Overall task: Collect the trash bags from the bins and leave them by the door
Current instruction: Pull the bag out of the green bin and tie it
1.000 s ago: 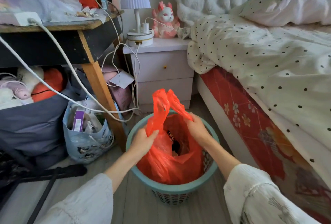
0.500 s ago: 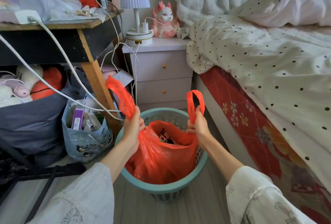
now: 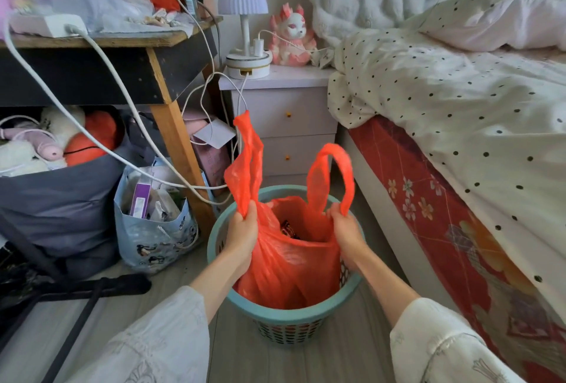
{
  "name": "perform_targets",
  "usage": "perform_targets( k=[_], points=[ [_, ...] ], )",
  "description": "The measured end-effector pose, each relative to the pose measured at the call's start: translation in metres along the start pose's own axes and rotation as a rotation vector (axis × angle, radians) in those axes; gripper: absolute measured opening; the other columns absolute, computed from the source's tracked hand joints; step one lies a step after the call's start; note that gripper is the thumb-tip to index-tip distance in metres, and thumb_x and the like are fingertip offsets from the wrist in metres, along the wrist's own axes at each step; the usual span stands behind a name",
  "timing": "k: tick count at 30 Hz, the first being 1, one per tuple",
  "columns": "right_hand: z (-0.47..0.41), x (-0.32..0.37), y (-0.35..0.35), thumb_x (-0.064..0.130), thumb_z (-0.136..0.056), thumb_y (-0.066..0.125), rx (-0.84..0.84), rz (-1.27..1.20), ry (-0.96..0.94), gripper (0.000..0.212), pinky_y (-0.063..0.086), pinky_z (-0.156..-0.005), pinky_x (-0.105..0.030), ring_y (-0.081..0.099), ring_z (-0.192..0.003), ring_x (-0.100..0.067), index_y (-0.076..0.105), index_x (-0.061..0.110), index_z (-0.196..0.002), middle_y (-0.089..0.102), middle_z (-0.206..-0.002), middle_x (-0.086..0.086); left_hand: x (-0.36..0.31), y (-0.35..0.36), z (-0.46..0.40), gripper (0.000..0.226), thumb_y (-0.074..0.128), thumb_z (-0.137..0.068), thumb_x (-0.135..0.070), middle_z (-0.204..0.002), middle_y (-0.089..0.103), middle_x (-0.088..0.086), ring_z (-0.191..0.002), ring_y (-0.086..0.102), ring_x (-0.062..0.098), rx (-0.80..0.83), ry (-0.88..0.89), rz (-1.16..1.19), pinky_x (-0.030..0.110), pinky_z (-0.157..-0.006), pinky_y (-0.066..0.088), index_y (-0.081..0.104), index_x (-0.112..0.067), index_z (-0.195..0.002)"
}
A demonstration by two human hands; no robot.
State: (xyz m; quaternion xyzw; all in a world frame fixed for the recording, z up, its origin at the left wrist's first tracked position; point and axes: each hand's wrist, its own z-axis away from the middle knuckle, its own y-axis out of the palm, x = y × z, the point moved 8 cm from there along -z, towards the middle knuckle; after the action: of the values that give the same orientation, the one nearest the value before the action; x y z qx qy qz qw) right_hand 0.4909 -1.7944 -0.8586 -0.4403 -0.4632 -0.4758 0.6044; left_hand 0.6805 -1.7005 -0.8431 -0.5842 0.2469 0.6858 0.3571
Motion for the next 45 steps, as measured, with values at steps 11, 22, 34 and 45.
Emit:
perform_targets(
  k=[11, 22, 34, 45],
  points=[
    [0.004, 0.100, 0.002, 0.034, -0.097, 0.032, -0.003, -0.171, -0.205, 0.040, 0.028, -0.061, -0.030, 0.034, -0.062, -0.012, 0.036, 0.024, -0.059, 0.038, -0.064, 0.002, -0.098, 0.001, -0.022, 0.049, 0.027, -0.099, -0.029, -0.069, 0.074, -0.002, -0.064, 0.069, 0.011, 0.095, 0.159, 0.225, 0.022, -0.063, 0.058, 0.054, 0.010, -0.112],
    [0.027, 0.184, 0.008, 0.024, -0.098, 0.036, 0.068, -0.224, -0.375, 0.046, 0.041, -0.096, -0.033, 0.057, -0.100, -0.017, 0.058, 0.016, -0.059, 0.066, -0.105, -0.001, -0.203, 0.010, 0.008, 0.035, 0.034, -0.098, -0.030, -0.062, 0.071, 0.001, -0.078, 0.066, 0.025, 0.143, 0.353, 0.339, 0.037, -0.081, 0.052, 0.058, -0.007, -0.089],
    [0.084, 0.257, 0.081, 0.038, -0.098, 0.022, 0.196, -0.316, -0.419, 0.050, 0.029, -0.040, -0.017, 0.023, -0.032, -0.012, 0.026, 0.018, -0.053, 0.024, -0.034, 0.002, -0.265, -0.115, 0.038, 0.029, 0.033, -0.098, -0.028, -0.042, 0.050, -0.006, -0.038, 0.046, 0.012, -0.061, 0.493, 0.512, 0.027, -0.051, 0.044, 0.047, -0.015, -0.074],
    [0.157, 0.217, 0.222, 0.026, -0.096, 0.044, 0.702, -0.434, -0.136, 0.027, 0.018, -0.032, -0.011, 0.020, -0.032, 0.000, 0.046, 0.016, -0.071, 0.024, -0.037, 0.012, -0.180, -0.272, 0.053, 0.029, 0.034, -0.097, -0.023, -0.039, 0.044, -0.009, -0.043, 0.041, 0.010, -0.291, 0.388, 0.444, 0.025, -0.052, 0.039, 0.048, -0.016, -0.073]
  ],
)
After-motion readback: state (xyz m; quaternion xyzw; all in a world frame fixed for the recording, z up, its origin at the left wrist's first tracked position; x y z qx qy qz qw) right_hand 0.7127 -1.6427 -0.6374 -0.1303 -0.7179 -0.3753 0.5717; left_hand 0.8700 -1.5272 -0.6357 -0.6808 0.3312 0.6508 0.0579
